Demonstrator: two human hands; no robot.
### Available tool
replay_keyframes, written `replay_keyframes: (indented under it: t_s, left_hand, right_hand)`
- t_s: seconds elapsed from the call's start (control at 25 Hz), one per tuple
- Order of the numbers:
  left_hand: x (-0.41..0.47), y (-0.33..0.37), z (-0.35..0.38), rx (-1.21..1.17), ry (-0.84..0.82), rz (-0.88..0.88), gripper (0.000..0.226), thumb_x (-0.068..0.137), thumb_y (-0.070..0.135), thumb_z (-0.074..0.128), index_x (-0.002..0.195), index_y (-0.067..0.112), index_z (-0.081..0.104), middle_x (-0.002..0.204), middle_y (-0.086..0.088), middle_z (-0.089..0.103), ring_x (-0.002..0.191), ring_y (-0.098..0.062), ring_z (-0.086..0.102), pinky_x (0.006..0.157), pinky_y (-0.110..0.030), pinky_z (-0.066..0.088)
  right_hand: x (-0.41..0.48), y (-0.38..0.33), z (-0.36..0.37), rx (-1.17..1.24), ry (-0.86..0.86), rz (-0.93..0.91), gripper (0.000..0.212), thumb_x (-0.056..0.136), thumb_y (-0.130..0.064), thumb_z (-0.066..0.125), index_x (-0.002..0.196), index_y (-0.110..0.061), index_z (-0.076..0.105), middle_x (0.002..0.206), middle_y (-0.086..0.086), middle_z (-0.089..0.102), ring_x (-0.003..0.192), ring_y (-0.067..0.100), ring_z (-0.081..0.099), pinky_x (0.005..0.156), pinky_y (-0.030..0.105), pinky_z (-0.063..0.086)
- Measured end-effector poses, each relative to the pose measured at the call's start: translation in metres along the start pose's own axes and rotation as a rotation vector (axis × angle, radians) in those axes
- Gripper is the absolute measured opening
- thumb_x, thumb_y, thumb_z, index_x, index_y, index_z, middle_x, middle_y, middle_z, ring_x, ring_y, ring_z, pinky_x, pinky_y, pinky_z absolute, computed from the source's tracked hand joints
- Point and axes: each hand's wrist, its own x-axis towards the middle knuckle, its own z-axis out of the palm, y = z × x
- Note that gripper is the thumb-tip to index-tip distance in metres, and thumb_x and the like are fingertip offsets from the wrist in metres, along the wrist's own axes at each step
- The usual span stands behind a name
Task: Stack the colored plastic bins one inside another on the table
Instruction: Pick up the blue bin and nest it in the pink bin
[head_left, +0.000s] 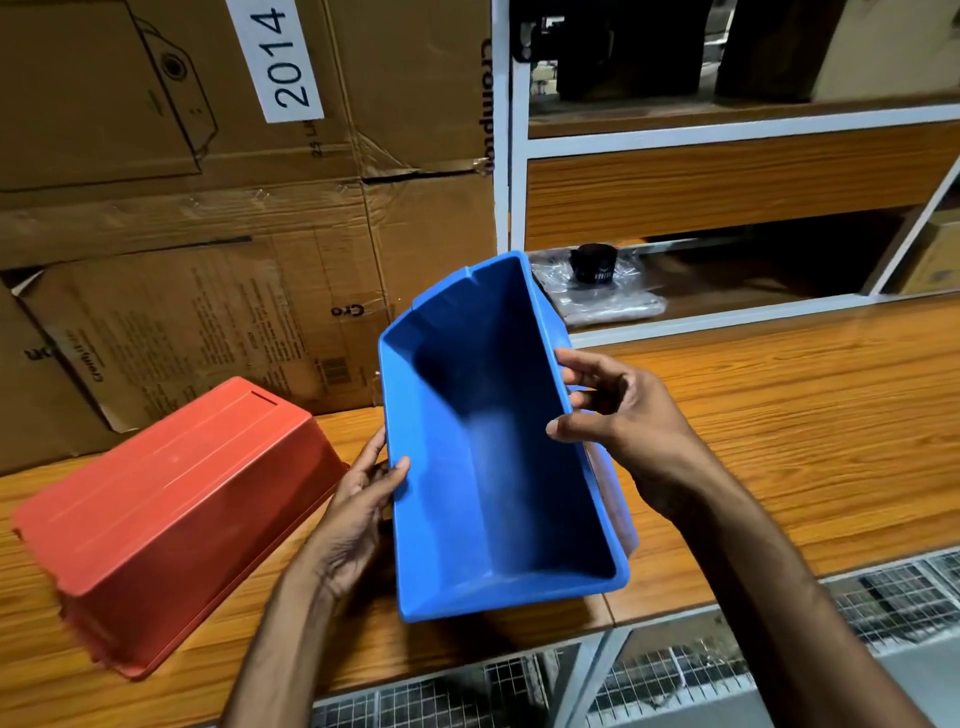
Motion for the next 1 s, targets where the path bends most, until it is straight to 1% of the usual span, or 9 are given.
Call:
replay_keyframes:
  t_s: [0.08, 0.16, 0.32, 0.4, 0.52, 0.6, 0.76, 0.92, 1.0]
  left_hand:
    - [-0.004, -0.005, 0.001, -0.002, -0.005, 0.006, 0.064, 0.093, 0.002, 0.064, 0.145, 0.038, 0.051, 0.131, -0.004, 0.072, 0.121, -0.020, 0.067, 0.095, -0.033, 0.058]
    - [-0.005, -0.009, 0.002, -0.003, 0.009, 0.024, 0.070, 0.091, -0.006, 0.063, 0.146, 0.037, 0.050, 0.132, -0.005, 0.071, 0.124, -0.021, 0.065, 0.099, -0.033, 0.056]
    - [-0.005, -0.016, 0.005, 0.051, -0.011, 0.056, 0.073, 0.086, -0.019, 0.057, 0.145, 0.023, 0.047, 0.136, -0.008, 0.066, 0.119, -0.020, 0.064, 0.085, -0.025, 0.059]
    - [-0.006, -0.019, 0.010, 0.057, -0.043, 0.039, 0.074, 0.080, -0.021, 0.062, 0.141, 0.019, 0.048, 0.138, -0.012, 0.064, 0.115, -0.019, 0.066, 0.086, -0.028, 0.058]
    - [-0.009, -0.020, 0.019, 0.053, -0.093, 0.030, 0.076, 0.065, -0.011, 0.070, 0.131, 0.022, 0.051, 0.132, -0.015, 0.066, 0.110, -0.023, 0.067, 0.089, -0.040, 0.054]
    - [-0.010, -0.020, 0.032, 0.063, -0.127, 0.052, 0.074, 0.066, -0.012, 0.071, 0.130, 0.021, 0.051, 0.125, -0.016, 0.068, 0.106, -0.026, 0.065, 0.087, -0.042, 0.053]
    - [-0.013, -0.020, 0.073, 0.156, -0.214, 0.121, 0.065, 0.060, -0.006, 0.070, 0.114, 0.025, 0.052, 0.105, -0.005, 0.068, 0.085, -0.005, 0.069, 0.070, -0.024, 0.057]
    - [-0.020, -0.020, 0.123, 0.248, -0.286, 0.179, 0.061, 0.062, -0.003, 0.069, 0.112, 0.029, 0.054, 0.110, -0.006, 0.065, 0.087, -0.004, 0.068, 0.072, -0.020, 0.056]
    - [-0.029, -0.022, 0.161, 0.270, -0.317, 0.213, 0.057, 0.063, -0.002, 0.066, 0.110, 0.028, 0.054, 0.109, -0.004, 0.065, 0.087, -0.002, 0.066, 0.073, -0.019, 0.055]
  right_hand:
    - [-0.012, -0.001, 0.001, -0.055, 0.007, 0.003, 0.073, 0.072, 0.025, 0.071, 0.130, -0.018, 0.067, 0.101, 0.001, 0.056, 0.082, 0.016, 0.049, 0.068, 0.018, 0.053]
    - [-0.025, -0.001, 0.002, -0.098, 0.002, 0.015, 0.077, 0.073, 0.024, 0.068, 0.131, -0.026, 0.064, 0.101, 0.002, 0.052, 0.079, 0.015, 0.047, 0.064, 0.019, 0.050]
    - [-0.049, 0.001, 0.001, -0.156, -0.013, 0.042, 0.088, 0.072, 0.024, 0.068, 0.135, -0.037, 0.059, 0.098, 0.000, 0.050, 0.075, 0.010, 0.046, 0.066, 0.018, 0.050]
    - [-0.062, 0.003, -0.004, -0.200, 0.008, 0.051, 0.090, 0.073, 0.025, 0.066, 0.136, -0.038, 0.056, 0.099, 0.001, 0.050, 0.074, 0.007, 0.047, 0.065, 0.017, 0.049]
    - [-0.081, 0.010, -0.019, -0.251, 0.082, 0.070, 0.091, 0.075, 0.026, 0.061, 0.138, -0.040, 0.053, 0.102, 0.003, 0.048, 0.077, 0.008, 0.047, 0.067, 0.023, 0.048]
    - [-0.095, 0.015, -0.033, -0.247, 0.152, 0.093, 0.092, 0.074, 0.027, 0.060, 0.137, -0.040, 0.053, 0.101, 0.005, 0.049, 0.079, 0.012, 0.048, 0.065, 0.026, 0.048]
    - [-0.124, 0.023, -0.065, -0.174, 0.299, 0.140, 0.091, 0.070, 0.030, 0.059, 0.136, -0.033, 0.055, 0.099, 0.011, 0.050, 0.083, 0.020, 0.046, 0.064, 0.025, 0.047]
    - [-0.155, 0.021, -0.099, -0.095, 0.450, 0.144, 0.081, 0.071, 0.032, 0.052, 0.126, -0.028, 0.056, 0.096, 0.012, 0.048, 0.074, 0.020, 0.045, 0.054, 0.019, 0.046]
    - [-0.172, 0.018, -0.122, -0.099, 0.537, 0.136, 0.077, 0.074, 0.033, 0.048, 0.121, -0.028, 0.055, 0.092, 0.012, 0.049, 0.070, 0.018, 0.049, 0.052, 0.020, 0.047]
